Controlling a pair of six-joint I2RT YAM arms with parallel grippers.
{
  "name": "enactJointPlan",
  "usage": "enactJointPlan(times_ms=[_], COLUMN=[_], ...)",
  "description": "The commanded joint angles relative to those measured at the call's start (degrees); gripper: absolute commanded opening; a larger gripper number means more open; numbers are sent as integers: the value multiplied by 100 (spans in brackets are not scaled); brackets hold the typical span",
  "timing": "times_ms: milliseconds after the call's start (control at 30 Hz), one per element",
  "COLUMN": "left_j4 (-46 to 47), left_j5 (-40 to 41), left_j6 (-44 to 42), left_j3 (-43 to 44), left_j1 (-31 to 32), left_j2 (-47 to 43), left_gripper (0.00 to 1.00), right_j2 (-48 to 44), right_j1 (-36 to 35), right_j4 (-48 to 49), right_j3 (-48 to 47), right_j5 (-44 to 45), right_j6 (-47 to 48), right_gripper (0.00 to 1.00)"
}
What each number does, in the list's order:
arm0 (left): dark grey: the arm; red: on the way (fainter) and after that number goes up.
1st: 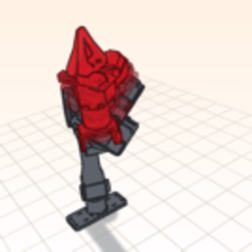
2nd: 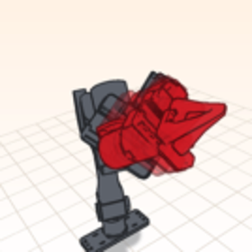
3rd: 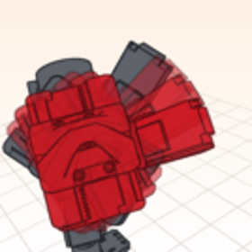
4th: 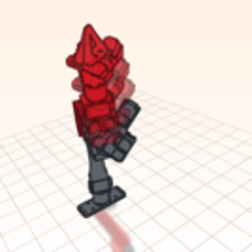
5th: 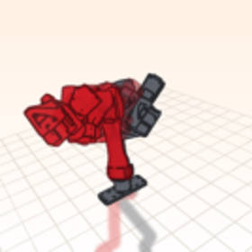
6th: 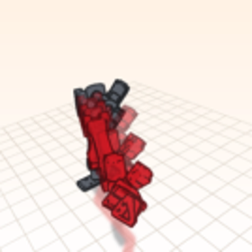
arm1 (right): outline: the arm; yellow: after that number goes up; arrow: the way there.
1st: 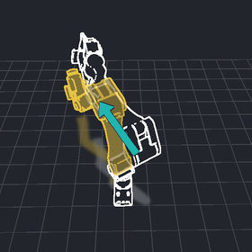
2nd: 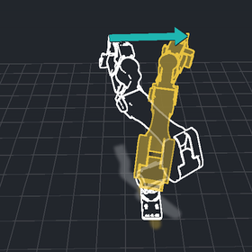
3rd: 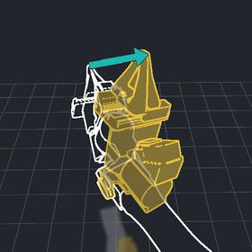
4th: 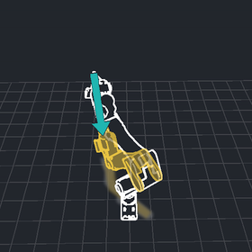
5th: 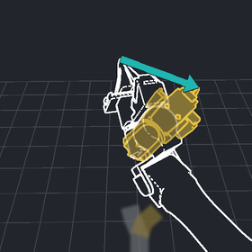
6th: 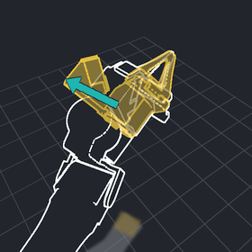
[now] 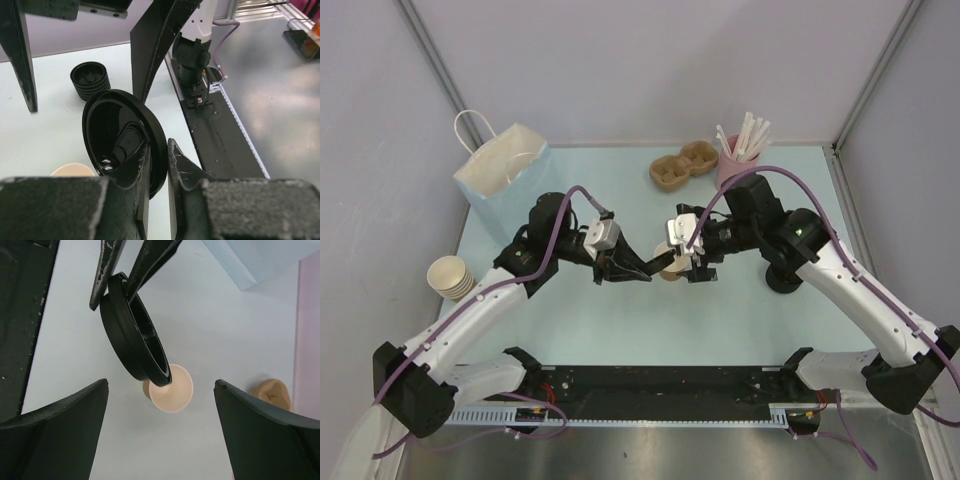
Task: Pack the takeout coffee
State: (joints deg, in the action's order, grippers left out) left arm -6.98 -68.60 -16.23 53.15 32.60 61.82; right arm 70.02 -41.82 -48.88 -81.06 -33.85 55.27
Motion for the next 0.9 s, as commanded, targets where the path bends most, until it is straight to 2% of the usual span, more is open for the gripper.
enactJointPlan(times_ms=[0,267,367,400,500,600,700,767,800,867], left_j4=[417,601,654,672,672,829,865,822,752,358], left_j5=[-514,-532,-532,-523,-470,-339,-233,-93,-31,187], left_j6=[137,252,296,322,322,322,313,244,156,-177], left_j3=[12,-67,-85,-94,-94,-111,-103,-68,-50,90], left_j1=[-61,-69,-78,-87,-105,-131,-166,-175,-175,-175], left_j2=[14,14,-4,-4,-30,-56,-100,-126,-153,-162], left_gripper=[15,16,16,17,27,39,40,43,49,51], right_j2=[91,223,266,284,293,276,258,258,258,293], right_j1=[-28,-63,-98,-98,-98,-98,-80,-63,-45,-10], right_j4=[195,301,335,336,301,213,169,151,142,125], right_j3=[-15,-7,-15,-7,2,2,-7,-7,2,2], right_j5=[-710,-1001,-1045,-1045,-1062,-1106,-1142,-1159,-1186,-1238], right_j6=[-165,-402,-464,-464,-473,-464,-516,-543,-595,-631], right_gripper=[88,65,54,47,36,29,23,22,23,23])
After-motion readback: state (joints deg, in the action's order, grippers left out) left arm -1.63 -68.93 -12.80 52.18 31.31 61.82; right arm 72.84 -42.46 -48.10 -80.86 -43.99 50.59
